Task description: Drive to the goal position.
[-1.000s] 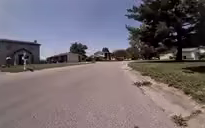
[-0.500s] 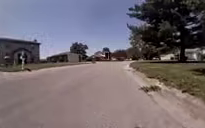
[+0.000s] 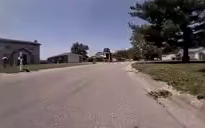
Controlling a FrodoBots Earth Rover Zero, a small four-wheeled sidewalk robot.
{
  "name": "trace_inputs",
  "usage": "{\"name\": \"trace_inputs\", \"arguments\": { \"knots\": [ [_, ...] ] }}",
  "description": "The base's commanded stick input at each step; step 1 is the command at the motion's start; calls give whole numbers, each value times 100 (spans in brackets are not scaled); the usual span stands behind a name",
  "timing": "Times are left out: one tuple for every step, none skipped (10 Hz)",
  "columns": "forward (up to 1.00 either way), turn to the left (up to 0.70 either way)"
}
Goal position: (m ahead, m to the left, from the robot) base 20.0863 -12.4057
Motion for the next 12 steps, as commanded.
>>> {"name": "trace_inputs", "arguments": {
  "knots": [
    [70,0],
    [70,0],
    [70,0],
    [70,0],
    [70,0],
    [70,0],
    [70,0],
    [70,0],
    [70,0],
    [70,0],
    [70,0],
    [70,0]
  ]
}}
